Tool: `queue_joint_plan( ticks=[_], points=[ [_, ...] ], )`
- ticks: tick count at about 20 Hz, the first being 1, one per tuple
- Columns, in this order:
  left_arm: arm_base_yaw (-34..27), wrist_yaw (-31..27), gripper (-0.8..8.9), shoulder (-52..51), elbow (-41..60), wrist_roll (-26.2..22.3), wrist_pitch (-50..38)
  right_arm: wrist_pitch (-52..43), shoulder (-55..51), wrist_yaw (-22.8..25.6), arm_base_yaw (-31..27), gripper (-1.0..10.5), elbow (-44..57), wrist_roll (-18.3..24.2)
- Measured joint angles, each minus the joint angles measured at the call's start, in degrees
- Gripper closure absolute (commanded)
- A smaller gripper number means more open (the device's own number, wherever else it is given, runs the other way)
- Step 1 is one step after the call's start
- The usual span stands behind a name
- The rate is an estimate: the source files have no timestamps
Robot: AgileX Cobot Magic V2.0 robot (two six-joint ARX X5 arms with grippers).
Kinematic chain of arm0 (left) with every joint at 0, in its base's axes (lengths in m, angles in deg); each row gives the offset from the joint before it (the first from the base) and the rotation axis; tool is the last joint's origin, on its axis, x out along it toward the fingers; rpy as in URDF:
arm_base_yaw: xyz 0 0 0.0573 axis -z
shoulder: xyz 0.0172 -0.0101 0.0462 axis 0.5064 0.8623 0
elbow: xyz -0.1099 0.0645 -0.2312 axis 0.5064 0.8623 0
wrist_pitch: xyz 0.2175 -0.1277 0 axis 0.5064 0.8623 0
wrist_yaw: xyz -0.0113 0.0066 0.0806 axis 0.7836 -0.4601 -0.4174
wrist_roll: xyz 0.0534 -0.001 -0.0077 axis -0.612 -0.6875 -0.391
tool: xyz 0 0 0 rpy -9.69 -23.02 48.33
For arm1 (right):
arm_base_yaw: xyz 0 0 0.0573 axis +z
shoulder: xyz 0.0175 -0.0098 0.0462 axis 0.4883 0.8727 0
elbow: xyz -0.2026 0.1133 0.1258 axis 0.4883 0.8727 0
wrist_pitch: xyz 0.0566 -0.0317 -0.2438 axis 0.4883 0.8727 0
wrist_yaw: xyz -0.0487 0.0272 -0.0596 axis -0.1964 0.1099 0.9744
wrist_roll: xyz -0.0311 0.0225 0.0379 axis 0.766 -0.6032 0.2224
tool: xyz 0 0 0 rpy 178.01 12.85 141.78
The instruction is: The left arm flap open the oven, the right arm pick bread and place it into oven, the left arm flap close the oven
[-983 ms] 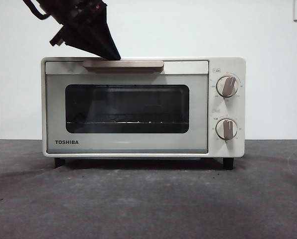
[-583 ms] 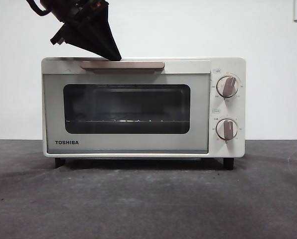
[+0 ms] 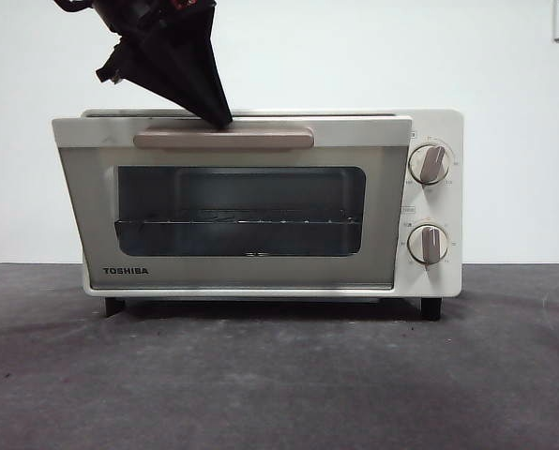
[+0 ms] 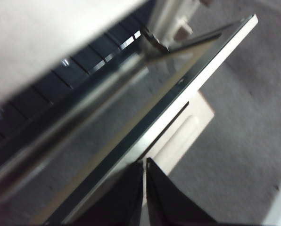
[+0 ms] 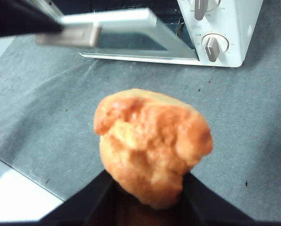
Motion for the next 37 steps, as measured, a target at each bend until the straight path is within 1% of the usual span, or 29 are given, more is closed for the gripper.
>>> queue_joint_plan(
  ticks=[3, 6, 8, 12, 17, 21, 25, 27, 32, 35, 37],
  points=[
    [1.01, -0.04, 7.97, -0.07, 0.68, 0.17, 1.33, 0.00, 0.00, 0.00, 0.00, 8.2, 0.00, 0.00],
    [1.97, -0.04, 7.97, -0.81, 2.56, 0.52, 0.92, 0.00, 0.00, 0.00, 0.00, 8.2, 0.00, 0.00],
    [2.82, 0.00, 7.97, -2.62, 6.34, 1.36, -1.46, 0.00, 0.00, 0.00, 0.00, 8.2, 0.00, 0.00],
    [3.82, 0.09, 7.97, -8.17, 17.25, 5.92, -11.39, 0.00, 0.00, 0.11, 0.00, 8.2, 0.00, 0.02],
    [6.25, -3.87, 7.97, -13.53, 27.91, 11.89, -19.91, -0.07, 0.00, 0.11, 0.00, 8.2, 0.00, 0.00],
    [8.44, -8.15, 7.97, -16.61, 33.31, 15.76, -25.24, -0.35, 0.00, 1.42, 0.00, 8.2, 0.00, 0.00],
    [10.54, -10.78, 7.97, -17.38, 38.47, 20.57, -30.47, -0.37, 0.00, 1.55, 0.00, 8.2, 0.00, 0.00],
    [11.54, -12.98, 7.97, -17.31, 40.59, 22.84, -31.43, -0.37, 0.00, 1.55, 0.00, 8.2, 0.00, 0.00],
    [13.42, -16.70, 7.97, -17.22, 43.80, 26.10, -34.07, -0.37, 0.00, 1.55, 0.00, 8.2, 0.00, 0.00],
    [14.60, -19.08, 7.97, -17.16, 45.07, 27.52, -34.27, -0.37, 0.00, 1.55, 0.00, 8.2, 0.00, 0.00],
    [15.08, -19.26, 7.97, -17.14, 45.07, 27.71, -34.27, -0.37, 0.00, 1.62, 0.00, 8.2, 0.00, 0.00]
  ],
)
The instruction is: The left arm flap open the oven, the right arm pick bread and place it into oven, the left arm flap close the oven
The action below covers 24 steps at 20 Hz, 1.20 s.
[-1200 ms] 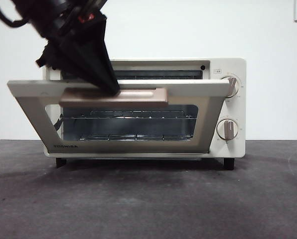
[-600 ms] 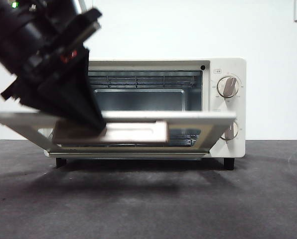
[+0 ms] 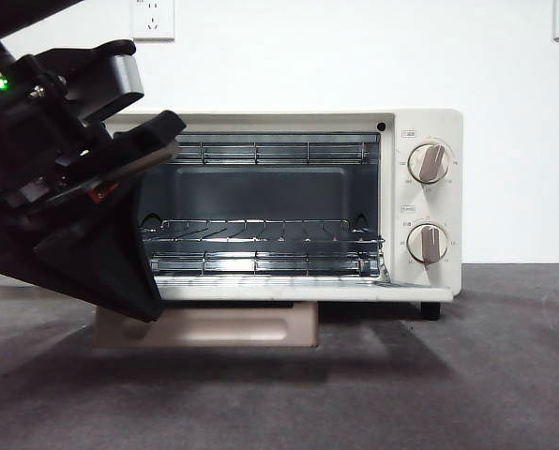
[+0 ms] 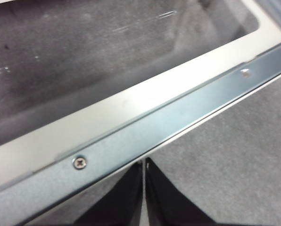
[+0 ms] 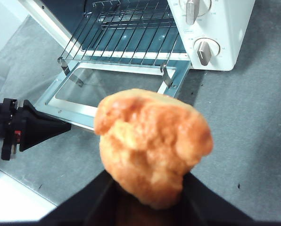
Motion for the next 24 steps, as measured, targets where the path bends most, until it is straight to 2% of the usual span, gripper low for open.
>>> queue_joint_plan(
  ticks=[5, 10, 12, 17, 20, 24],
  points=[
    [1.09, -2.03, 7.97, -0.02, 0.00, 0.00, -1.18, 0.00, 0.00, 0.00, 0.00, 8.2, 0.00, 0.00],
    [2.12, -1.18, 7.97, -2.21, 0.00, 0.00, 0.44, 0.00, 0.00, -0.20, 0.00, 8.2, 0.00, -0.39],
    [2.25, -0.55, 7.97, -6.64, 0.00, -0.02, 2.99, -0.70, 0.09, -0.52, 0.00, 8.2, 0.00, -1.57],
    [2.25, -0.48, 7.97, -20.04, -0.96, -1.73, 13.49, -9.86, 4.20, -8.90, 0.33, 8.2, 0.00, -4.79],
    [2.25, -1.90, 7.97, -27.04, -4.52, -4.46, 20.33, -15.17, 8.44, -9.66, 2.03, 8.2, 0.00, -6.84],
    [2.25, -4.66, 7.96, -33.81, -11.08, -6.75, 28.46, -25.29, 17.68, -8.94, 8.04, 8.2, 0.00, -10.08]
  ],
)
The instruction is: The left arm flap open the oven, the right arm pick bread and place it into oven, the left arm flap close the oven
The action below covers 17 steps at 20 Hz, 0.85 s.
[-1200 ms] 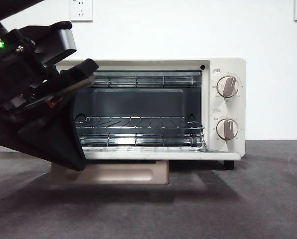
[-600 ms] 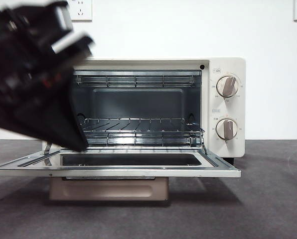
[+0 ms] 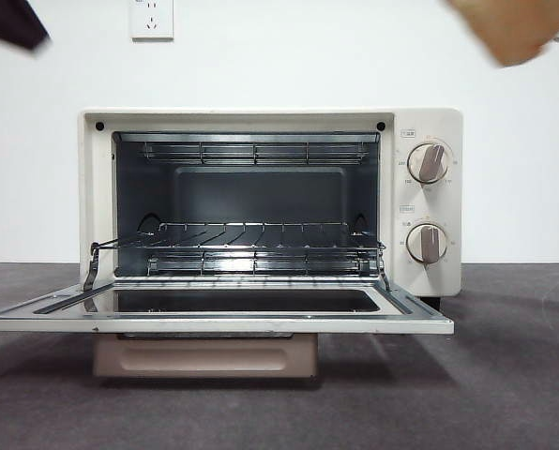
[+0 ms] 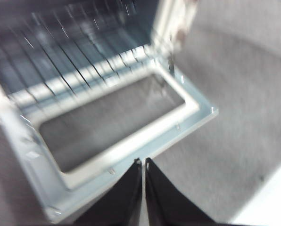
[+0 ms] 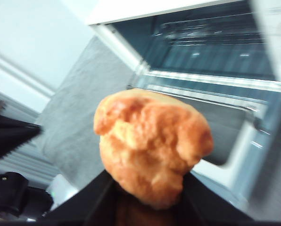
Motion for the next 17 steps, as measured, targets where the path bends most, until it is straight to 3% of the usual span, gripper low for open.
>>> queue_joint_plan(
  ticks=[3, 7, 17],
  points=[
    [0.00, -1.79, 7.96, -3.23, -3.96, -0.94, 4.39, -8.09, 7.63, 6.56, 5.79, 8.2, 0.00, -3.69],
    [0.04, -8.22, 7.96, -5.33, -10.56, -1.84, 12.98, -18.08, 16.92, 17.29, 12.33, 8.2, -0.11, -9.01],
    [0.04, -8.90, 7.95, -5.60, -17.86, -2.29, 21.35, -18.10, 34.58, 25.86, 13.51, 8.2, -9.99, -11.93]
  ],
)
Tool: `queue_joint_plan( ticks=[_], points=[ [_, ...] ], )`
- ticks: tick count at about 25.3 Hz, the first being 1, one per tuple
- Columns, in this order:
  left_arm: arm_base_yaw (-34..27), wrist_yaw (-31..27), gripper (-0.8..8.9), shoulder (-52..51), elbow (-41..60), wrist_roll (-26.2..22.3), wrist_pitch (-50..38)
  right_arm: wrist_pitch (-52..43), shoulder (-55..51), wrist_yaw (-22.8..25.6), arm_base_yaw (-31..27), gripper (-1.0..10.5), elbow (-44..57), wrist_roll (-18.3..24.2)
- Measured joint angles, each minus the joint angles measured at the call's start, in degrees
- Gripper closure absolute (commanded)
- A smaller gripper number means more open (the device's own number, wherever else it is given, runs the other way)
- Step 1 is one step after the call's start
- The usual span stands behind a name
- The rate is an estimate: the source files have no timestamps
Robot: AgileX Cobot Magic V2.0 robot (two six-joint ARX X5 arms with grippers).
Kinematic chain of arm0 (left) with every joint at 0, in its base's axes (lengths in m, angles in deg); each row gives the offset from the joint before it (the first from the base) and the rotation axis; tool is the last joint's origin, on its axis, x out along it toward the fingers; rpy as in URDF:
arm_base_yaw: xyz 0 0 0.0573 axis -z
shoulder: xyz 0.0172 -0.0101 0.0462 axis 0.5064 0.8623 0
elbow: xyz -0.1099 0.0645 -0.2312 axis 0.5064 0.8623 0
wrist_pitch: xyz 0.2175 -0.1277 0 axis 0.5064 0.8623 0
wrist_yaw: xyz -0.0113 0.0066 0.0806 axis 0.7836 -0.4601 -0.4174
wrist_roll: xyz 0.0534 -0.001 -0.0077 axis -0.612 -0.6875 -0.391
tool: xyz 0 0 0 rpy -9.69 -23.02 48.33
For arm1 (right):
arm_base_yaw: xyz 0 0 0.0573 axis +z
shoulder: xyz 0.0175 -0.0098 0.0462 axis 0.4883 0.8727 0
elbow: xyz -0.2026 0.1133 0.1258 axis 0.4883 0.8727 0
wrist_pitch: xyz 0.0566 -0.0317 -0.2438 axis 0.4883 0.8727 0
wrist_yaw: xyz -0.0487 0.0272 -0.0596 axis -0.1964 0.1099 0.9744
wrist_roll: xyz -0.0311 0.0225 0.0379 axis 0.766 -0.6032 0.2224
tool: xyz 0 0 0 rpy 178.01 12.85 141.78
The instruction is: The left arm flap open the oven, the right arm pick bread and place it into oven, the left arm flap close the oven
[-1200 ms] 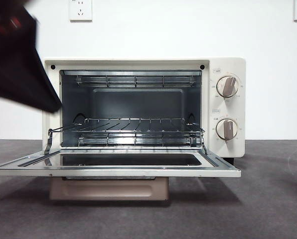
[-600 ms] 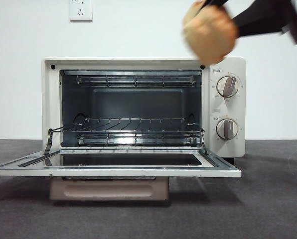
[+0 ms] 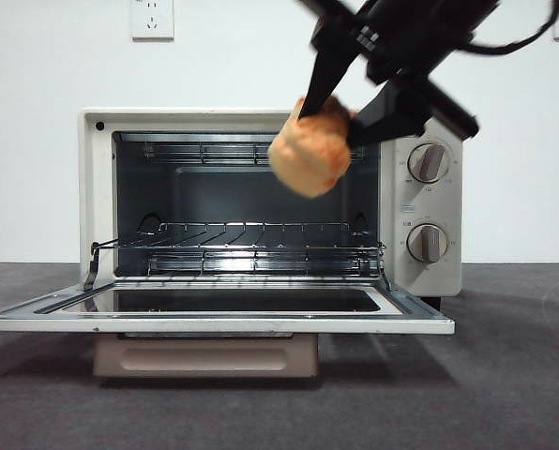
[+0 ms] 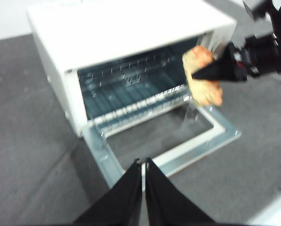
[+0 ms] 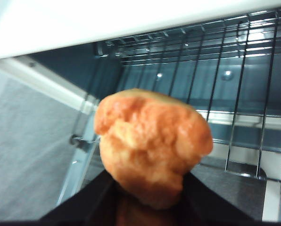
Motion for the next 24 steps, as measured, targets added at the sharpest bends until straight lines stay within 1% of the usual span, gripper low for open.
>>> queue_joint_plan(
  ticks=[6, 12, 20, 22, 23, 24],
  points=[
    [0.00, -0.09, 7.94, 0.00, -0.83, -0.02, 2.73, 1.90, 8.11, 1.44, 0.00, 8.2, -6.29, -0.07],
    [0.00, -0.09, 7.94, 0.00, -0.83, 0.00, 3.39, 1.70, 13.25, 5.11, -0.17, 8.2, -11.65, -0.04],
    [0.00, -0.09, 7.94, 0.00, -0.83, -0.02, 5.81, 2.25, 15.04, 9.38, -0.50, 8.2, -11.96, -0.07],
    [0.00, -0.09, 7.94, 0.00, -0.83, -0.11, 5.81, 2.25, 15.17, 9.64, -1.07, 8.2, -11.96, -0.28],
    [0.00, -0.09, 7.94, 0.00, -0.83, -0.28, 5.79, 2.40, 15.32, 9.68, -1.27, 7.8, -11.98, -0.44],
    [0.00, -0.09, 7.94, 0.00, -0.83, -0.50, 5.81, 2.86, 15.43, 9.68, -1.40, 7.3, -11.98, -0.44]
  ],
)
